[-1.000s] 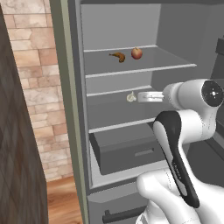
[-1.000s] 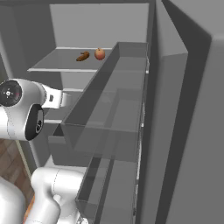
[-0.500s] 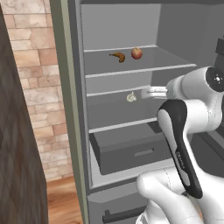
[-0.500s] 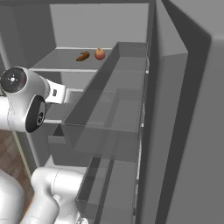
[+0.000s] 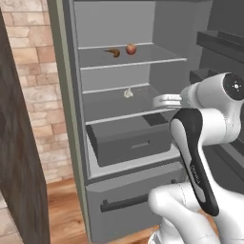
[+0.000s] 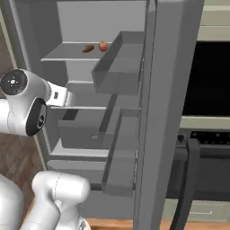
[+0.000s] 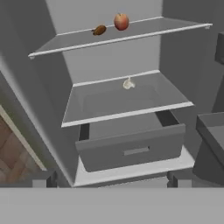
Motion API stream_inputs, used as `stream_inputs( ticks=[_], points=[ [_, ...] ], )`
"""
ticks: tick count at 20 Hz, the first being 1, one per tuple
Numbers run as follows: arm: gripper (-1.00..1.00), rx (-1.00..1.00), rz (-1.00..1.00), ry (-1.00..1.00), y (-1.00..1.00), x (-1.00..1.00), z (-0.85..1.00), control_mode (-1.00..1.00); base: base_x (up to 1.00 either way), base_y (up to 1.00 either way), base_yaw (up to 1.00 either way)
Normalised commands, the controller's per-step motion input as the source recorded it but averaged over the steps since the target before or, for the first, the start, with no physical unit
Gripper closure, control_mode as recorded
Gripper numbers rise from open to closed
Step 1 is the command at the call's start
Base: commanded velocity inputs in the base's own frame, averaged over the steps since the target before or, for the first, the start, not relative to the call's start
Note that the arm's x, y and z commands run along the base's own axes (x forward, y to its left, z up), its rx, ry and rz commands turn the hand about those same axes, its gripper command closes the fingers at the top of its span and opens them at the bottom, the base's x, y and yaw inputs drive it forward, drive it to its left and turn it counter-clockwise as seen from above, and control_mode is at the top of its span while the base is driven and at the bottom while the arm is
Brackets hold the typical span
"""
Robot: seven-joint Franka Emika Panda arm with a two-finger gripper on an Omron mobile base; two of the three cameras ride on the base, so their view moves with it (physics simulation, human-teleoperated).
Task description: Place the banana in the correct fridge rack based on whether it is a fruit or vegetable. Finally, close the fridge door.
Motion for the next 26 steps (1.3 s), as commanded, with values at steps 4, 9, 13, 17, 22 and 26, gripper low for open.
stream_inputs(
  ticks=[4, 9, 13, 17, 22, 26],
  points=[
    [-1.00, 0.00, 0.00, 0.00, 0.00, 0.00, 0.00, 1.00, -0.68, 0.00, -0.05],
    [-1.00, 0.00, 0.00, 0.00, 0.00, 0.00, 0.00, 1.00, -0.59, 0.00, -0.03],
    [-1.00, 0.00, 0.00, 0.00, 0.00, 0.00, 0.00, 1.00, -0.65, 0.00, -0.04],
    [-1.00, 0.00, 0.00, 0.00, 0.00, 0.00, 0.00, 1.00, -0.59, 0.00, -0.04],
    [-1.00, 0.00, 0.00, 0.00, 0.00, 0.00, 0.00, 1.00, -0.35, -0.05, -0.03],
    [-1.00, 0.00, 0.00, 0.00, 0.00, 0.00, 0.00, 1.00, 0.00, -0.18, -0.02]
  ],
)
